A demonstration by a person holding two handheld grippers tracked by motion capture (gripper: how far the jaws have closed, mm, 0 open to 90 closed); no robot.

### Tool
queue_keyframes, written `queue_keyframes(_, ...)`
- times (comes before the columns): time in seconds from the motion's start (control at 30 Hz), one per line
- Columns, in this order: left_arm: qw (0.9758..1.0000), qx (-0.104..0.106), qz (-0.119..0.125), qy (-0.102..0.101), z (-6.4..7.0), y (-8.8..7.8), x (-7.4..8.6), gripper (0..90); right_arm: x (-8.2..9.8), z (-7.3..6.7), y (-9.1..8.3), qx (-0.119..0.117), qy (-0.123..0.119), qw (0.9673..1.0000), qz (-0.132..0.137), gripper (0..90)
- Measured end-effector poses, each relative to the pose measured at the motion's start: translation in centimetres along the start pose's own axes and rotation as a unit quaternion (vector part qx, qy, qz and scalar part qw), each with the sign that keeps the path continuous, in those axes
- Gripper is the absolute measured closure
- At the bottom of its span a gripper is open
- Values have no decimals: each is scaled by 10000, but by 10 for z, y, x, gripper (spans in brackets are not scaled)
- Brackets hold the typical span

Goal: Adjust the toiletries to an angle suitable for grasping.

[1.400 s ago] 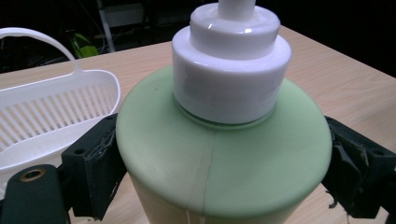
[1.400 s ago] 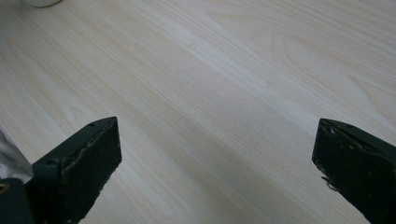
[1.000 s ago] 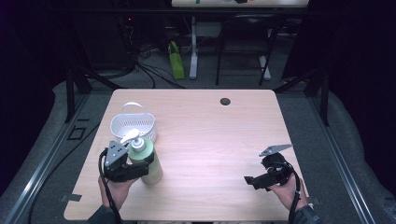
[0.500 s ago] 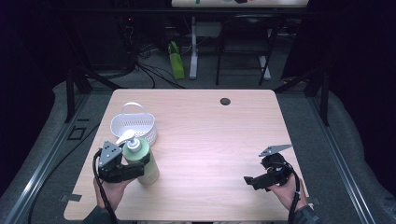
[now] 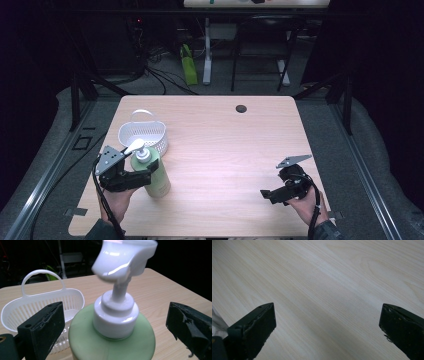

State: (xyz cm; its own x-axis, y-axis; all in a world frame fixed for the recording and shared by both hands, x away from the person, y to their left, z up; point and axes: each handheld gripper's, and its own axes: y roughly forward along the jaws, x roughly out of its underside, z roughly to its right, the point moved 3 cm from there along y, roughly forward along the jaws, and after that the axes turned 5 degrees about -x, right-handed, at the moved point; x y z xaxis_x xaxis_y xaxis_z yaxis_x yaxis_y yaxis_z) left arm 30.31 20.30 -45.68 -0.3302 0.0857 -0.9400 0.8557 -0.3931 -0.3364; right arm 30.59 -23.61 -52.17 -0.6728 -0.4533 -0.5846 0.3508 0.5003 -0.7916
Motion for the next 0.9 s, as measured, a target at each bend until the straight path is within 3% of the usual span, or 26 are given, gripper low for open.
queue_keyframes(0.43, 9996, 29, 222, -150, -2, 1, -12, 20, 0, -1, 2, -17, 2, 10000, -65, 9)
queue_keyframes(0.9, 9990, 37, 437, -129, -5, -3, -16, 274, 0, -2, 4, 10, -58, 9999, -158, 19)
